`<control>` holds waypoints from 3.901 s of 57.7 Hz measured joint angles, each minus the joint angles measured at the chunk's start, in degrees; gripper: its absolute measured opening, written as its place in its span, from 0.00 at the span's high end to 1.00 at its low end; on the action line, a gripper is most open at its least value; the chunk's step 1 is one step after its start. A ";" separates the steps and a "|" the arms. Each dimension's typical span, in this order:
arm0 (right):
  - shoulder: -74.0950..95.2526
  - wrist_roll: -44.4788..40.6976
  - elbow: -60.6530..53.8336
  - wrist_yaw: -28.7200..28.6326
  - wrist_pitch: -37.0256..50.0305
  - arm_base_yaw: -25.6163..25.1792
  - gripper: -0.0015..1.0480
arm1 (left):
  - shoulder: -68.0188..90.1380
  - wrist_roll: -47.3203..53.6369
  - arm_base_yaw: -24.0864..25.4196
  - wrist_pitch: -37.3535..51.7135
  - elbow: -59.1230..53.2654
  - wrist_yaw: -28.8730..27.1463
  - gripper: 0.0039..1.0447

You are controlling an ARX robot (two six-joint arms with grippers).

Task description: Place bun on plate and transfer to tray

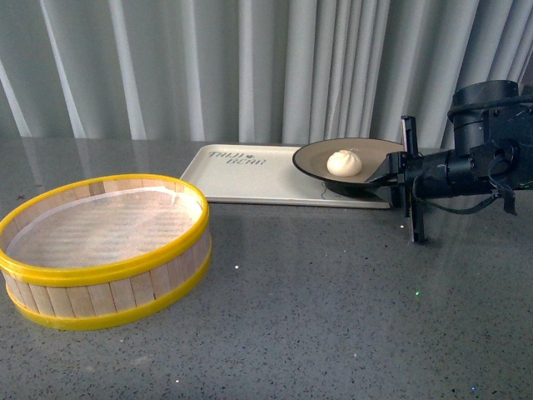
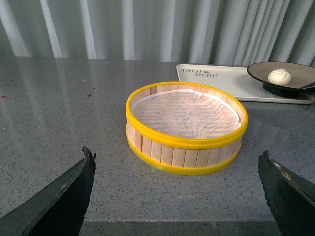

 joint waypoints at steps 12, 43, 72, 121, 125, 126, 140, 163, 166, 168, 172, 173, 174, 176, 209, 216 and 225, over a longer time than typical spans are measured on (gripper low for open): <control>0.57 -0.90 0.96 0.02 -0.46 0.63 0.97 | 0.00 0.00 0.00 0.00 0.00 0.00 0.06; 0.52 -1.70 0.04 -0.20 0.85 1.11 0.54 | 0.00 0.00 0.00 0.00 0.00 0.00 0.06; -8.35 0.57 -10.29 0.50 4.85 0.87 0.08 | 0.00 0.00 0.00 0.00 0.00 0.00 0.06; -43.78 -77.37 -62.10 31.58 43.85 1.86 0.52 | -0.02 0.00 0.00 0.00 0.00 -0.07 0.06; -48.96 -83.17 -68.28 31.32 46.10 1.05 0.69 | -0.02 0.00 0.00 0.00 0.00 -0.07 0.06; -50.21 -83.91 -70.07 31.15 46.51 0.83 0.74 | -0.02 0.00 0.00 0.00 0.00 -0.07 0.06; -62.20 -86.60 -84.54 27.50 47.67 -2.58 0.98 | -0.02 0.00 0.00 0.00 0.00 -0.11 0.06; -74.34 -86.73 -96.08 27.28 46.42 -2.84 0.98 | -0.02 0.00 0.00 0.00 0.00 -0.02 0.06; -76.54 -86.73 -96.83 27.28 44.94 -2.84 0.98 | -0.02 0.00 0.00 0.00 0.00 -0.02 0.06; -78.49 -86.73 -97.26 27.26 43.65 -2.84 0.98 | -0.02 0.00 0.00 0.00 0.00 -0.02 0.06; -81.44 -86.73 -97.90 27.26 41.68 -2.84 0.98 | -0.02 0.00 0.00 0.00 0.00 -0.02 0.06; -82.40 -86.75 -98.09 27.23 40.96 -2.84 0.98 | -0.02 -0.02 0.00 0.00 0.00 -0.02 0.06; -83.34 -86.75 -98.29 27.23 40.41 -2.84 0.98 | -0.02 0.00 0.00 0.00 0.00 -0.02 0.06; -84.70 -86.75 -98.60 27.23 39.12 -2.84 0.98 | -0.02 0.00 0.00 0.00 0.00 -0.02 0.06; -109.83 -86.75 -101.04 27.23 17.25 -2.84 0.98 | -0.02 0.00 0.00 0.00 0.00 -0.02 0.06; -113.81 -86.73 -101.04 27.23 13.55 -2.84 0.98 | -0.02 0.00 0.00 0.00 0.00 -0.02 0.06; -118.75 -86.75 -101.04 27.23 8.74 -2.84 0.98 | -0.02 0.00 0.00 0.00 0.00 -0.02 0.06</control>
